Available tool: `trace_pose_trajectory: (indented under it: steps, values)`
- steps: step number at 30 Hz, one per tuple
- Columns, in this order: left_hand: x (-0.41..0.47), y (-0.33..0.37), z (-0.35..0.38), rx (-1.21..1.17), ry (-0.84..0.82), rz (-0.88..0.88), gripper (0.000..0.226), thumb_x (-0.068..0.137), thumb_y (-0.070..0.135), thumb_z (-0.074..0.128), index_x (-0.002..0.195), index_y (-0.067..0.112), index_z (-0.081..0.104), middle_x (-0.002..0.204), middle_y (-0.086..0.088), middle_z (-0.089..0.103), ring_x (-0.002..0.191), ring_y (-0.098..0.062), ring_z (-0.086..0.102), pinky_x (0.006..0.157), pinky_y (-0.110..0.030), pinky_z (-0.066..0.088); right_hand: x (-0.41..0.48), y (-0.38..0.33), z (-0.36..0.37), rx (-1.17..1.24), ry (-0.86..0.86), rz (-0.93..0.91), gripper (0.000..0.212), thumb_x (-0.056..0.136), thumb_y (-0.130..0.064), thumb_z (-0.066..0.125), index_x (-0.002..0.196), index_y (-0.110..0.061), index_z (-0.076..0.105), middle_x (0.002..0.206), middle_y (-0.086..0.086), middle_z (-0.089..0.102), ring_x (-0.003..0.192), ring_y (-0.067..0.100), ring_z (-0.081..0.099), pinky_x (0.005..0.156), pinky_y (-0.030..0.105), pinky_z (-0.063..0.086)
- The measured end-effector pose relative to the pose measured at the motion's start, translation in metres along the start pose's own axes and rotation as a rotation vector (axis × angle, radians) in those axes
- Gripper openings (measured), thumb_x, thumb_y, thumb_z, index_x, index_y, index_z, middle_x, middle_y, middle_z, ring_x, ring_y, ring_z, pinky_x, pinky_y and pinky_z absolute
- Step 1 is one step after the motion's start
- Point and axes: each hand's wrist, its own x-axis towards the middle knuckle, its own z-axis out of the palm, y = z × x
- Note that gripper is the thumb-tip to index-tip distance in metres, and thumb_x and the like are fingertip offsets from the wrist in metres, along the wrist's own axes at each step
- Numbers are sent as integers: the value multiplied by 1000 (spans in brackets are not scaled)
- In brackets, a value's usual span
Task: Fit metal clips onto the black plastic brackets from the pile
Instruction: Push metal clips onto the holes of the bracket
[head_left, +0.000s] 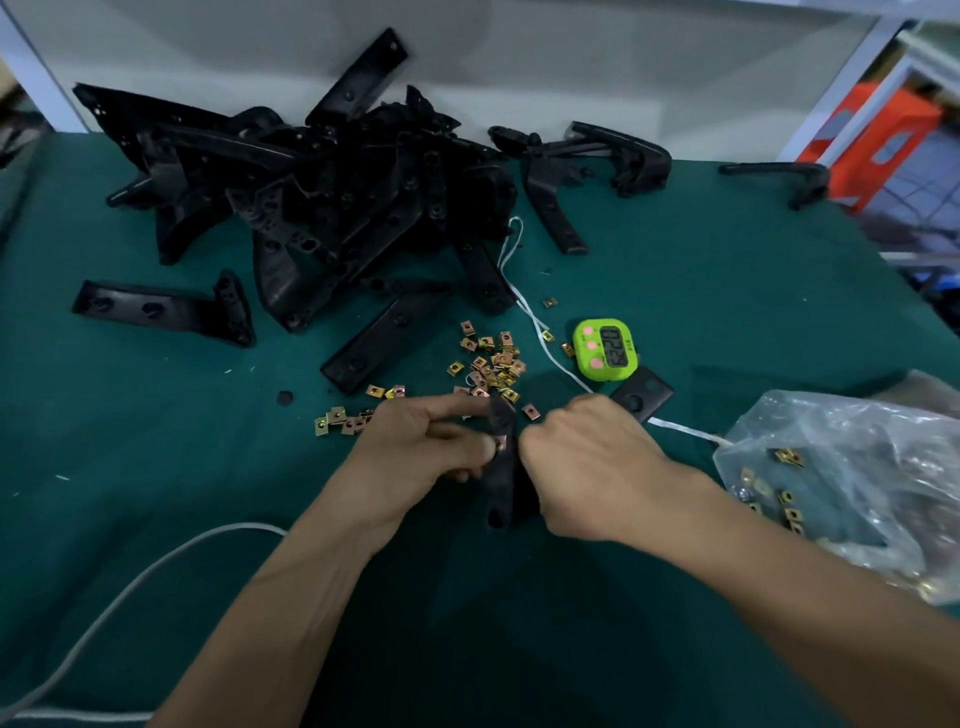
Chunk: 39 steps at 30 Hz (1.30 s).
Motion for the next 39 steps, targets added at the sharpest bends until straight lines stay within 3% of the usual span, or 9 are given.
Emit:
trace_pose_trajectory:
  steps: [4,8,10,13,19,25,28,32,39]
  values:
    - [5,-7,11,150,292,197,21,93,12,71,91,32,79,78,6,77,67,-9,70,61,-17,53,3,21,14,149,116,394,42,52,-23,63,51,-19,21,45,1,33,45,32,53,52,28,35]
    - [3,-17,16,737,381,340,17,87,28,77,97,41,77,76,23,68,76,-4,60,67,-15,49,13,31,23,274,216,642,31,63,-24,73,57,-17,43,50,2,49,52,34,51,58,29,33]
    - [5,-23,23,921,314,397,15,86,27,77,96,38,79,84,24,66,82,0,48,72,-20,44,17,27,29,314,258,665,36,59,-19,78,56,-20,43,54,8,60,53,34,55,58,29,38]
    - [11,-28,26,998,305,432,15,87,27,77,97,37,79,90,20,67,85,3,39,67,-8,29,24,21,39,384,369,657,46,61,-15,76,54,-22,31,53,8,58,51,31,44,70,35,47]
    - [15,-30,21,957,377,489,3,88,29,77,90,30,79,82,23,65,80,-3,47,70,-25,43,26,21,56,415,447,689,40,71,-17,74,58,-21,37,56,6,54,62,24,31,76,36,40]
    - [12,-23,21,821,573,423,17,86,49,71,84,33,78,68,17,71,63,-7,66,59,-36,56,23,10,50,399,520,574,59,53,0,72,55,-30,21,53,-19,18,58,22,29,66,29,32]
    - [12,-21,21,762,526,377,15,77,49,76,83,36,77,71,21,71,72,2,68,65,-27,56,21,9,50,410,488,554,50,54,-1,74,54,-25,30,51,-13,25,57,20,28,68,27,31]
    - [10,-21,15,576,467,392,26,74,29,86,86,50,75,69,27,71,61,8,64,52,-6,42,19,4,43,386,486,503,55,45,-2,79,55,-27,30,52,-17,18,54,17,28,65,23,31]
    - [15,-19,9,65,337,425,26,69,3,84,86,22,81,82,0,80,76,-11,76,67,-14,55,19,0,38,413,443,410,68,46,0,74,58,-31,14,54,-20,15,54,14,24,60,19,15]
